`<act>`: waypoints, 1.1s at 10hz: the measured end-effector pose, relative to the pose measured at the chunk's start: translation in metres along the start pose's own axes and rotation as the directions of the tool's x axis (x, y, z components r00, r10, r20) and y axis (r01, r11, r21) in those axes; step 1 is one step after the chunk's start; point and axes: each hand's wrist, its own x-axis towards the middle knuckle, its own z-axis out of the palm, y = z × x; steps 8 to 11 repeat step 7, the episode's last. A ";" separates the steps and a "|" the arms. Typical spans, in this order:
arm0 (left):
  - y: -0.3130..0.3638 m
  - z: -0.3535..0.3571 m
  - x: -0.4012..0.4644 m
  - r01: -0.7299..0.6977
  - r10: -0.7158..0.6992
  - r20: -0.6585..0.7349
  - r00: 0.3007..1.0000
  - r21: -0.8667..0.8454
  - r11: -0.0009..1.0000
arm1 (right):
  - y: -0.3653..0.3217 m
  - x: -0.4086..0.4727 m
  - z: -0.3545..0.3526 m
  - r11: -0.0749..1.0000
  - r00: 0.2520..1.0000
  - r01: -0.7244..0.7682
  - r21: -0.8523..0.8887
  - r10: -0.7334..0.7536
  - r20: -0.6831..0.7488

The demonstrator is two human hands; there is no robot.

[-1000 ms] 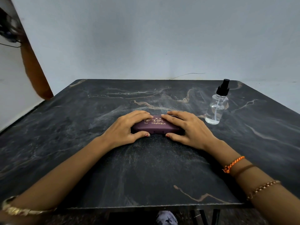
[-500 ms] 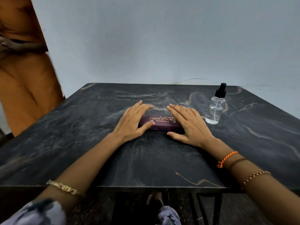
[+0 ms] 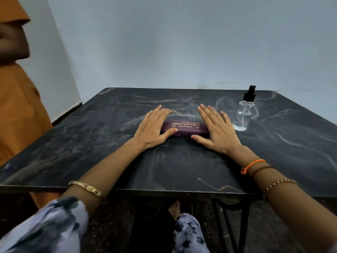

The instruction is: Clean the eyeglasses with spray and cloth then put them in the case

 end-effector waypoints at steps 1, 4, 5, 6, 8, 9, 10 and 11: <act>-0.001 0.002 0.001 0.003 -0.004 0.002 1.000 0.070 0.998 | 0.002 0.001 0.004 1.000 1.000 -0.020 0.024 0.020 0.005; 0.002 0.000 0.008 -0.050 0.022 0.147 0.989 0.193 0.980 | -0.001 0.003 0.003 0.997 0.998 -0.048 0.062 0.045 0.053; 0.003 0.002 0.008 -0.092 0.058 0.189 0.980 0.179 0.980 | -0.003 0.002 0.003 0.999 0.999 0.008 0.049 -0.010 0.048; 0.001 0.000 0.012 -0.086 0.055 0.214 0.975 0.140 0.986 | -0.001 0.007 0.004 0.997 0.997 0.064 0.033 -0.065 0.037; 0.004 0.000 0.010 -0.108 0.077 0.220 0.973 0.135 0.985 | -0.003 0.006 0.005 0.994 0.995 0.072 0.080 -0.077 0.061; 0.004 0.000 0.010 -0.108 0.077 0.220 0.973 0.135 0.985 | -0.003 0.006 0.005 0.994 0.995 0.072 0.080 -0.077 0.061; 0.004 0.000 0.010 -0.108 0.077 0.220 0.973 0.135 0.985 | -0.003 0.006 0.005 0.994 0.995 0.072 0.080 -0.077 0.061; 0.004 0.000 0.010 -0.108 0.077 0.220 0.973 0.135 0.985 | -0.003 0.006 0.005 0.994 0.995 0.072 0.080 -0.077 0.061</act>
